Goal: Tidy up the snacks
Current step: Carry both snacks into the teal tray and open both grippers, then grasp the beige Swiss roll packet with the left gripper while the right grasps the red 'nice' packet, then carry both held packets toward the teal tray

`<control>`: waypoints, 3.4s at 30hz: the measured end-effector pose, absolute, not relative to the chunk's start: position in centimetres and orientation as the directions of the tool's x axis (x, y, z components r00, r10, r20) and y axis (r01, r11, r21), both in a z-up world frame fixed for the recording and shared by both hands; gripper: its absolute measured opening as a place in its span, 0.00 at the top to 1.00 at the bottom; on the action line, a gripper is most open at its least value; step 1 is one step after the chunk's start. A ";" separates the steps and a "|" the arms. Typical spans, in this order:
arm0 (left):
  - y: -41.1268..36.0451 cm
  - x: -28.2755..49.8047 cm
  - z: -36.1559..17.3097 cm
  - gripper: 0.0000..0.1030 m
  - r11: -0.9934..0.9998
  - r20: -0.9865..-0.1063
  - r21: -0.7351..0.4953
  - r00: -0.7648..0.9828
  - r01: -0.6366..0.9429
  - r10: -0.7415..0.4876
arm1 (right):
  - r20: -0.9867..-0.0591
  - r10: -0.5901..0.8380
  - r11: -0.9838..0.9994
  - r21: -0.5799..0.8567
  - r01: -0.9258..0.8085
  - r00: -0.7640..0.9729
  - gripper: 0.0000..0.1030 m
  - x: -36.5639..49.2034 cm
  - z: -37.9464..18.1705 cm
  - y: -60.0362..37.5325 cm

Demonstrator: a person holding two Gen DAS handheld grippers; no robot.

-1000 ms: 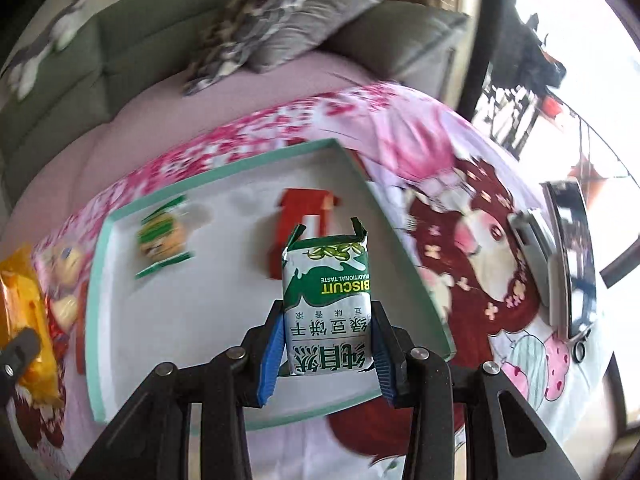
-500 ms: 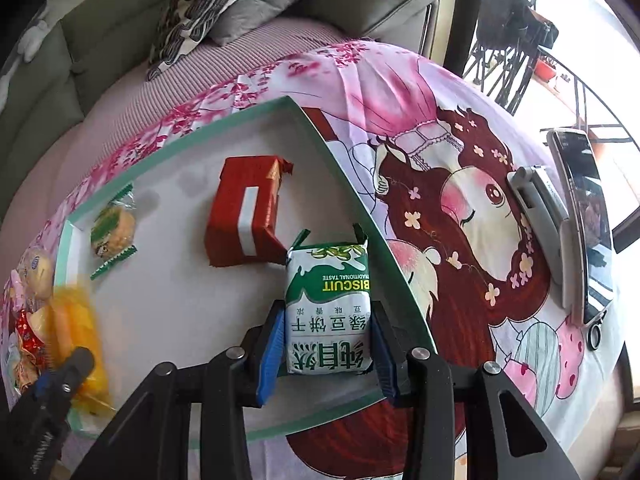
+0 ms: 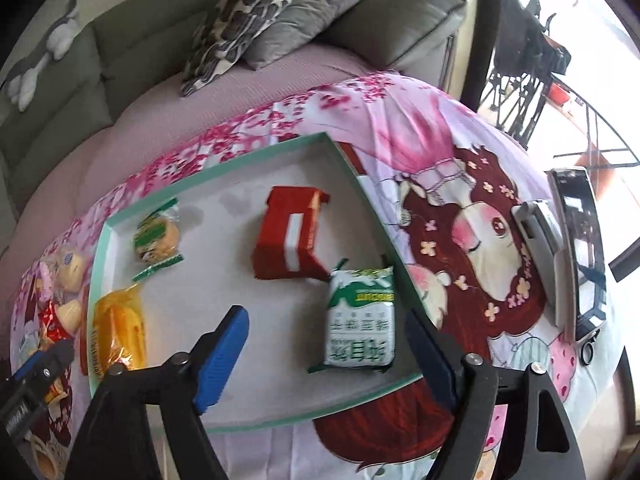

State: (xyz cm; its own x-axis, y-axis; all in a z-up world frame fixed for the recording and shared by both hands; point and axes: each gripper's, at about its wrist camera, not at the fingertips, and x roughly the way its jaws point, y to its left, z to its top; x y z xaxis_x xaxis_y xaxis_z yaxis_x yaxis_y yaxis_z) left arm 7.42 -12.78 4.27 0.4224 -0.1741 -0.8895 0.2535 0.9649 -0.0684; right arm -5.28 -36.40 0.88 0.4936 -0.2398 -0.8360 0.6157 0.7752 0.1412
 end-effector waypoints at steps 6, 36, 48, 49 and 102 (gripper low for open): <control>-9.1 7.5 3.2 0.10 0.987 -0.903 -0.051 0.415 0.153 -0.110 | -0.817 -0.181 0.828 0.174 0.533 0.547 0.00 -3.6 1.1 -33.4; 8.3 8.7 2.1 0.10 0.957 -0.919 -0.166 0.389 -0.238 -0.063 | -0.764 0.027 0.991 0.103 0.080 0.645 0.00 2.2 2.0 -13.2; 4.8 12.4 0.1 0.21 0.941 -0.903 -0.305 0.358 -0.147 -0.237 | -0.749 0.079 0.993 0.116 0.014 0.658 0.15 5.2 1.0 -11.3; 4.7 12.6 -0.2 0.28 0.937 -0.902 -0.317 0.350 -0.146 -0.250 | -0.748 0.078 0.994 0.112 0.009 0.659 0.15 5.5 1.0 -11.2; -2.2 11.7 6.1 0.66 0.914 -0.801 -0.393 0.452 0.097 -0.393 | -0.708 -0.001 0.949 0.222 0.224 0.706 0.63 3.2 6.4 -20.8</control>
